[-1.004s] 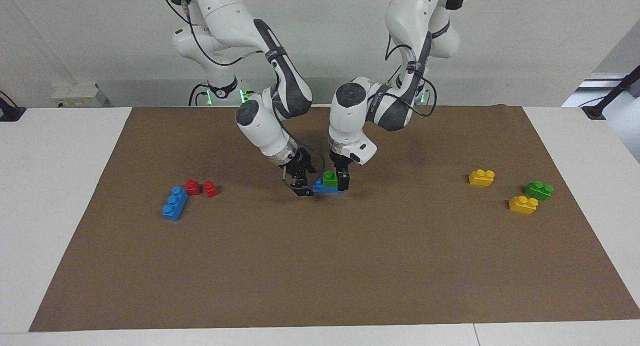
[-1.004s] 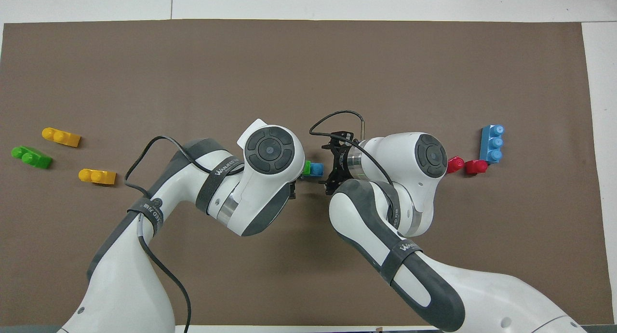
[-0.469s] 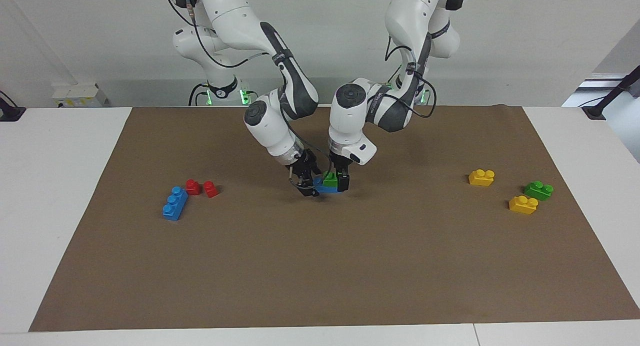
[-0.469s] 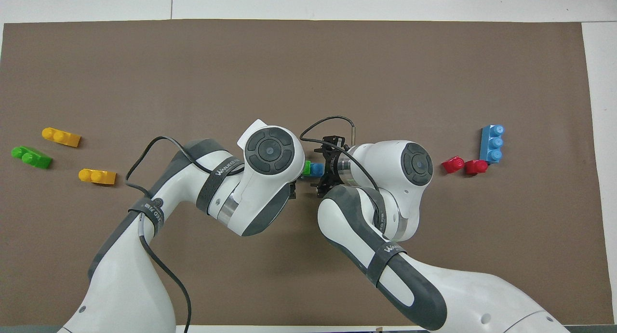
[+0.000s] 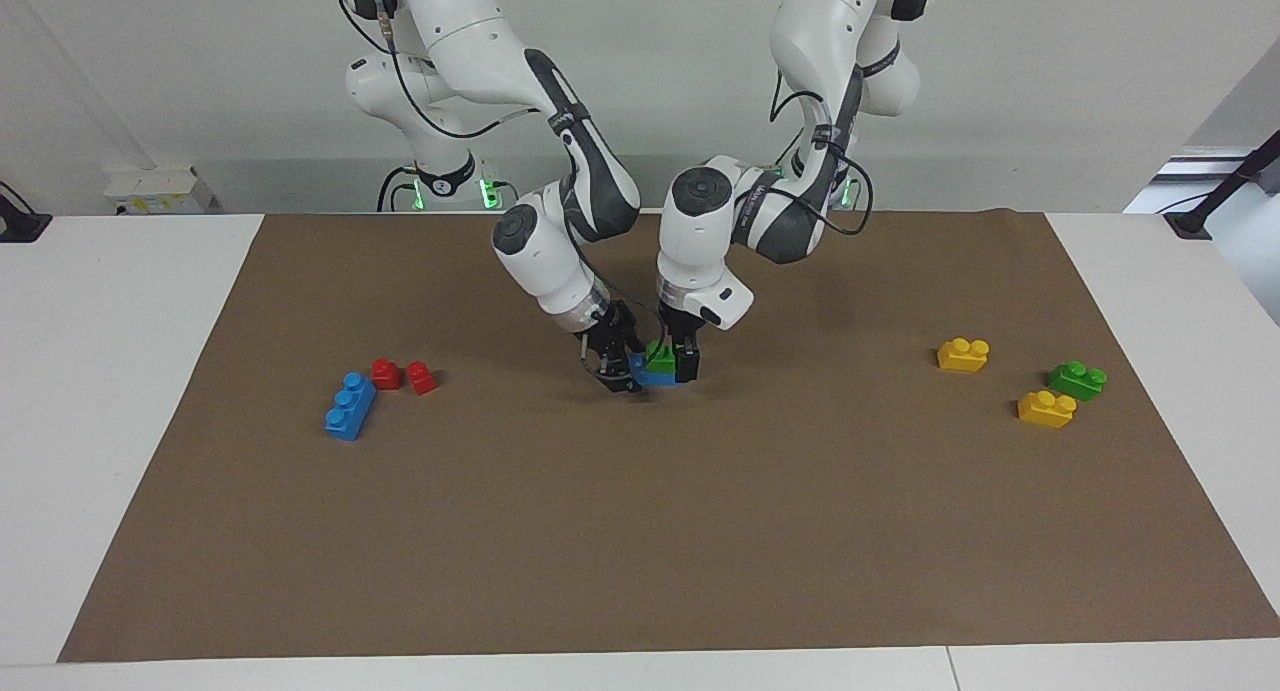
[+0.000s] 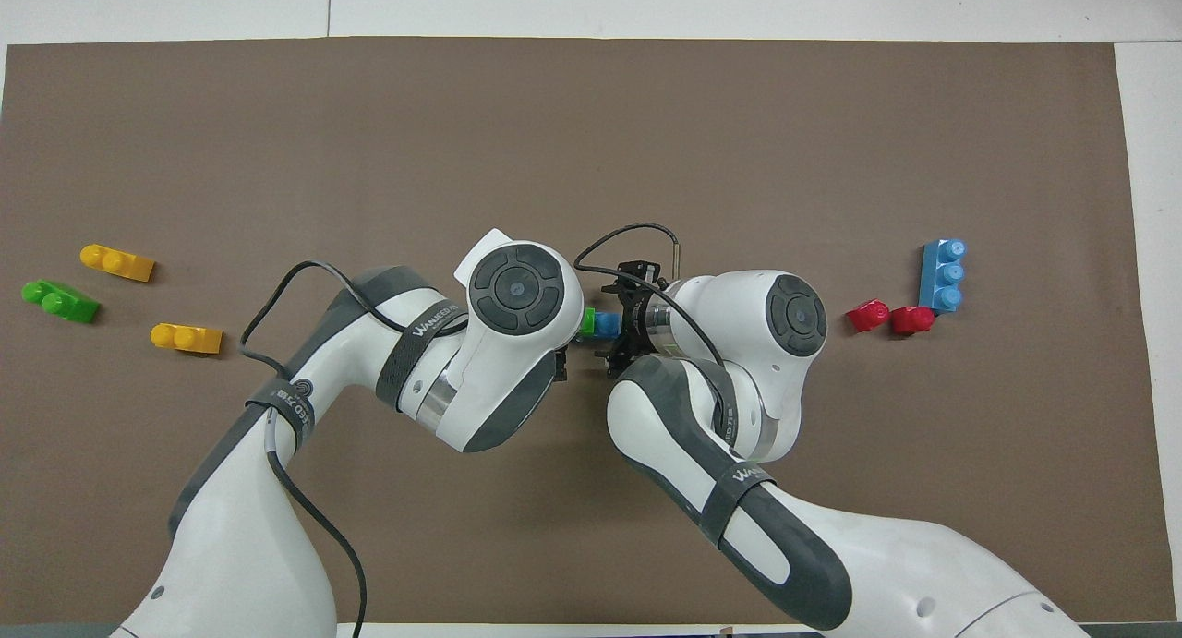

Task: Remove green block with left arm and hold with right
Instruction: 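Grasp the green block with the left gripper while the right gripper grasps blue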

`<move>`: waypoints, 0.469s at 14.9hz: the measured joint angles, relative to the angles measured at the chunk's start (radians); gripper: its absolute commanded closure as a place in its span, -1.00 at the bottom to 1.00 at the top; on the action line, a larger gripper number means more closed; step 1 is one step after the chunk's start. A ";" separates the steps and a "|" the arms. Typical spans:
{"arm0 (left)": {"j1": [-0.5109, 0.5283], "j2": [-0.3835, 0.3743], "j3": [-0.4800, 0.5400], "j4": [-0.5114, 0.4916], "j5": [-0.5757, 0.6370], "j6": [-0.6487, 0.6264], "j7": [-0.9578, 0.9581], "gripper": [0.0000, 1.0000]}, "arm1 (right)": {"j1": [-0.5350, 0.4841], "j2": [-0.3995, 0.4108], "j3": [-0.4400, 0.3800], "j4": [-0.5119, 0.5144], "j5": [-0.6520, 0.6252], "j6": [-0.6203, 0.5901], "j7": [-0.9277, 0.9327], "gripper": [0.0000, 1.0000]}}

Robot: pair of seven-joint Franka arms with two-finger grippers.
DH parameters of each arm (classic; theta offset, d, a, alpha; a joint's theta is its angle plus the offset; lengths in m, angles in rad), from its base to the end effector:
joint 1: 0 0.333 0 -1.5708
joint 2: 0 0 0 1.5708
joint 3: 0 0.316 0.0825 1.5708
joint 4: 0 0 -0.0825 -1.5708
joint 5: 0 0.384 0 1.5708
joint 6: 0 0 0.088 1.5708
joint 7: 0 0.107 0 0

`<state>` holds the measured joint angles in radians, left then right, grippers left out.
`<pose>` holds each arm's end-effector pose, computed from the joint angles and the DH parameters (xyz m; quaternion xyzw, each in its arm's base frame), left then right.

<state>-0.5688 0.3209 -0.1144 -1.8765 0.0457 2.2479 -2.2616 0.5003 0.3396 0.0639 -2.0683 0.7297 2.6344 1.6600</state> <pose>0.4925 -0.3939 0.3473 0.7116 0.7021 0.0029 0.0263 0.5220 0.3093 0.2848 -0.6373 0.7322 0.1491 0.1887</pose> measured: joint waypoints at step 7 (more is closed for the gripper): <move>0.000 0.000 0.000 0.000 0.000 0.001 -0.001 -1.00 | 0.000 0.001 -0.001 -0.001 0.048 0.014 0.000 1.00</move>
<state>-0.5688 0.3209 -0.1144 -1.8766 0.0459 2.2485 -2.2623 0.5003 0.3404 0.0629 -2.0695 0.7775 2.6483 1.6601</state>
